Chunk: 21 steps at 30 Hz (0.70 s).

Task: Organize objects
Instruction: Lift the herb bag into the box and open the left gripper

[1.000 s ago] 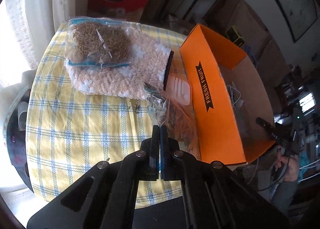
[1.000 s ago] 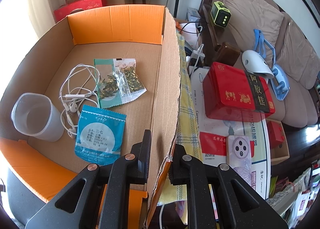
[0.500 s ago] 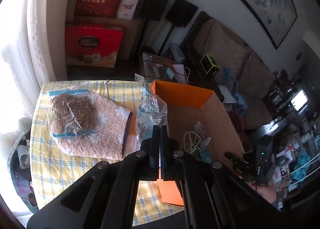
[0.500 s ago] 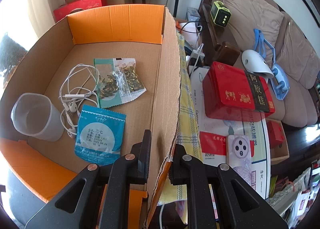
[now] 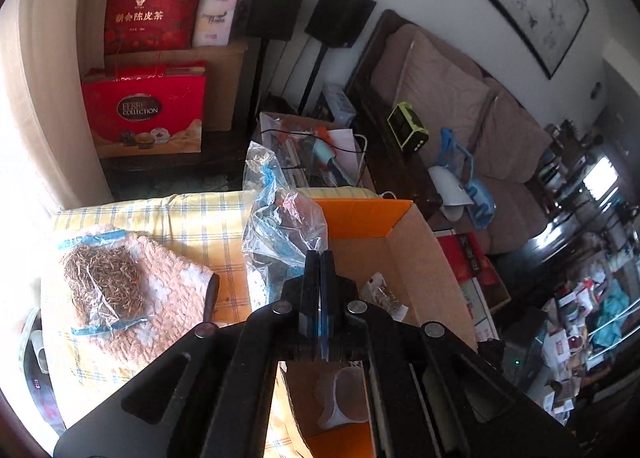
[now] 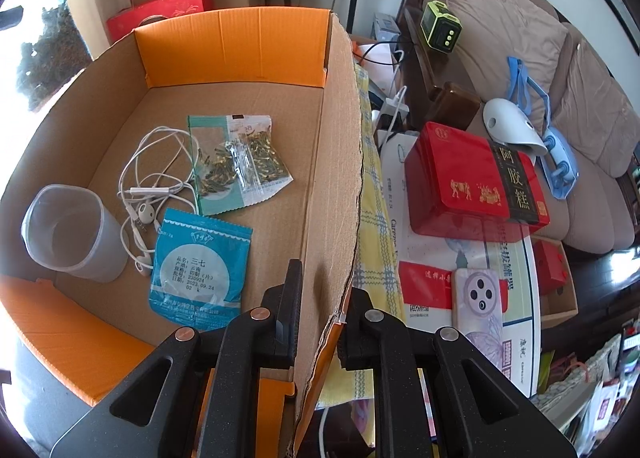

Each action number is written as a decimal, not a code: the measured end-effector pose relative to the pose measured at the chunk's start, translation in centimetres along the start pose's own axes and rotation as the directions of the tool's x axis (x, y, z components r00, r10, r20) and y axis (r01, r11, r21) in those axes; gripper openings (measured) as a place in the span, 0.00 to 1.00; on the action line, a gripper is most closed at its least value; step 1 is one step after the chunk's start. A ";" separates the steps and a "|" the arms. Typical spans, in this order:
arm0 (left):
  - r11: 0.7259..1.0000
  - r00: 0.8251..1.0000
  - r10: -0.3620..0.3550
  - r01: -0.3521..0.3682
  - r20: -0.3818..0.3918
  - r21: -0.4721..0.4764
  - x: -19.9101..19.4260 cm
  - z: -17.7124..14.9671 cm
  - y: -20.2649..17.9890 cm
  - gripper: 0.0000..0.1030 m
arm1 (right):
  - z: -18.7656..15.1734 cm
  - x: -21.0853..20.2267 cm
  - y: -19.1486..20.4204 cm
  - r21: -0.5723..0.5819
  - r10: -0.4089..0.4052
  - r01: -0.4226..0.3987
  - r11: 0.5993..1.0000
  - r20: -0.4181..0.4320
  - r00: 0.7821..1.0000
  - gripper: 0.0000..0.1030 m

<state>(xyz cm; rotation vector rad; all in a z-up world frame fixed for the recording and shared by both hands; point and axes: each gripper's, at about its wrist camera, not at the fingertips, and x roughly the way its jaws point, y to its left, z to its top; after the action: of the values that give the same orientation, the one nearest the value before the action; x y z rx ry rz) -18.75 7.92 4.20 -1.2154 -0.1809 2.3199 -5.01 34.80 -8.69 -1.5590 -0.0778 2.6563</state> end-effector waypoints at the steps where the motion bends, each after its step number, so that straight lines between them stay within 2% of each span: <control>1: 1.000 1.000 0.002 -0.002 0.000 0.007 0.2 0.2 -0.4 0.00 | 0.0 0.0 0.0 -0.001 0.000 0.000 1.000 0.000 1.000 0.14; 6: 0.999 1.000 -0.012 0.012 0.001 0.034 0.6 1.3 -2.3 0.00 | 0.0 0.0 0.0 0.000 0.000 0.000 1.000 0.000 1.000 0.14; 10: 0.999 0.999 -0.026 0.028 -0.038 0.039 2.6 1.7 -3.2 0.00 | 0.0 0.0 0.0 0.000 0.001 -0.001 1.000 0.000 1.000 0.14; 16: 0.997 0.995 0.029 -0.022 -0.097 0.075 6.0 0.9 -4.0 0.00 | -0.3 -0.1 0.0 0.000 0.001 -0.001 1.000 0.000 1.000 0.14; 21: 0.985 0.983 0.122 -0.103 -0.134 0.137 8.4 -0.2 -4.7 0.00 | -0.2 0.0 0.0 0.001 0.002 -0.002 1.000 0.000 1.000 0.14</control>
<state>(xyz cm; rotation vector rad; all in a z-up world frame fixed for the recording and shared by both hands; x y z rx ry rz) -20.75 16.11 -0.43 -1.3496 0.0897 2.2885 -4.84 34.83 -8.77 -1.5601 -0.0753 2.6570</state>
